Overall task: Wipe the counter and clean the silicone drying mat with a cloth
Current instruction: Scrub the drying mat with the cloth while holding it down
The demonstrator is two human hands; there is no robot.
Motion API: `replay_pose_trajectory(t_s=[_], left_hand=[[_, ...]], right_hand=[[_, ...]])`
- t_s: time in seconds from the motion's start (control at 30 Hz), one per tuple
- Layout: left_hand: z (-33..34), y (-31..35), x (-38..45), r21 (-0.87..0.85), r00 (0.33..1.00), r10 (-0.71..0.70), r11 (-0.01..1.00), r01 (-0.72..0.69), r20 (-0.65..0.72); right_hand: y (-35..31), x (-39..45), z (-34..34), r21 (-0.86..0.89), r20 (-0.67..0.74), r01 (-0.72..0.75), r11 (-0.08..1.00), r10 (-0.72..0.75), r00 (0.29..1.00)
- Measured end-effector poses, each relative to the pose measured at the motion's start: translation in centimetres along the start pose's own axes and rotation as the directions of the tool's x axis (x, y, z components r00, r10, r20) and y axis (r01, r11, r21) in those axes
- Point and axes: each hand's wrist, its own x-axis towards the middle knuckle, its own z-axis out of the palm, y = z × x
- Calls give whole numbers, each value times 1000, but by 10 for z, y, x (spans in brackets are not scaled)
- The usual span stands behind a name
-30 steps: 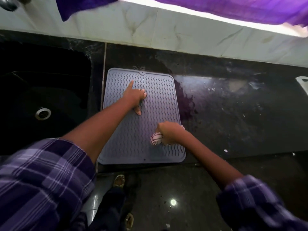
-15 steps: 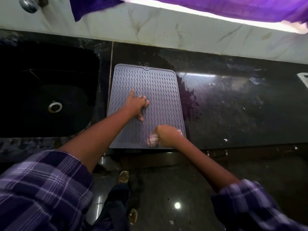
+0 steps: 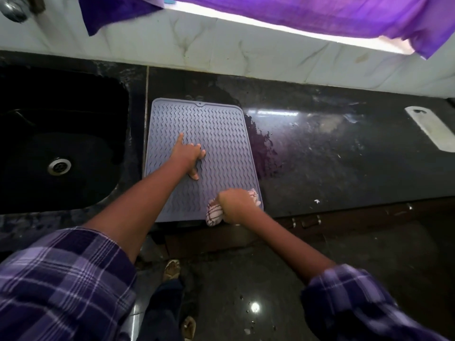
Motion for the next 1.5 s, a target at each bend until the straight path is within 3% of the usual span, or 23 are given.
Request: replay_pose_trajectory(t_s=[0.07,0.13,0.2,0.37,0.5,0.57,0.63,0.7,0.8,0.9,0.97,1.03,1.07,1.1,1.13,1.17,1.2,1.23,1.33,1.43,1.5], left_hand=[[-2,2,-1,-25,1000,-5,1000,5,-13],[-6,3,-2,-43,1000,-10,999,9,-18],[-7,4,-6,-41,1000,-17,999,17,-2],[-7,3,-4,-110,1000,-20,994,21,10],[-9,3,-5,-122,1000,-27,992,29,15],[-8,4,-3,-112,1000,-26,993,26,0],[-5,4,-2,-114,999,-32,993,31,-4],[-4,4,0,-115,999,-43,992,43,1],[-6,3,0,-94,999,-34,995,32,-20],[-9,7,-8,-69,999,-22,997,19,-32],[-14,10,-17,-25,999,-10,1000,9,-43],[-19,15,-29,-163,999,16,986,-24,-51],[-23,18,-38,-372,998,48,926,-59,-37],[-26,21,-48,-647,995,94,758,-86,-21],[-29,25,-56,-864,987,160,494,-96,-18],[-32,29,-62,-963,975,220,259,-69,-10],[-35,33,-66,-991,963,267,133,-9,27],[-38,36,-70,-995,950,304,94,40,66],[-45,43,-75,-993,932,354,113,43,81],[-47,44,-71,-999,967,254,-41,2,-8],[-47,39,-68,-985,986,162,-170,-3,-31]], right_hand=[[19,13,-21,73,-5,-89,993,90,996],[35,31,-37,131,-170,-154,979,175,970],[38,41,-31,103,-250,-163,981,184,951],[30,-9,25,80,-181,-40,996,54,982],[35,-19,5,-24,63,-12,1000,13,998],[32,-1,-12,28,10,-41,999,40,999],[21,11,-10,89,-146,-20,996,33,989],[6,9,13,36,-211,33,999,-25,977],[6,-11,35,100,-195,66,993,-46,980],[27,-23,14,185,-22,-14,983,19,1000],[42,-29,-2,455,25,-133,880,137,990],[54,-40,-18,785,29,-183,592,260,965],[57,-46,-23,907,71,-178,381,280,957],[58,-50,-27,973,127,-169,158,244,961],[58,-54,-30,988,151,-150,-22,186,971],[58,-55,-32,984,144,-127,-124,143,979],[58,-55,-34,980,129,-109,-167,112,985],[58,-54,-37,979,118,-101,-175,92,989],[59,-52,-42,975,103,-95,-199,33,994],[62,-51,-38,968,130,-122,-221,22,991],[69,-49,-35,982,123,-95,-160,176,977]])
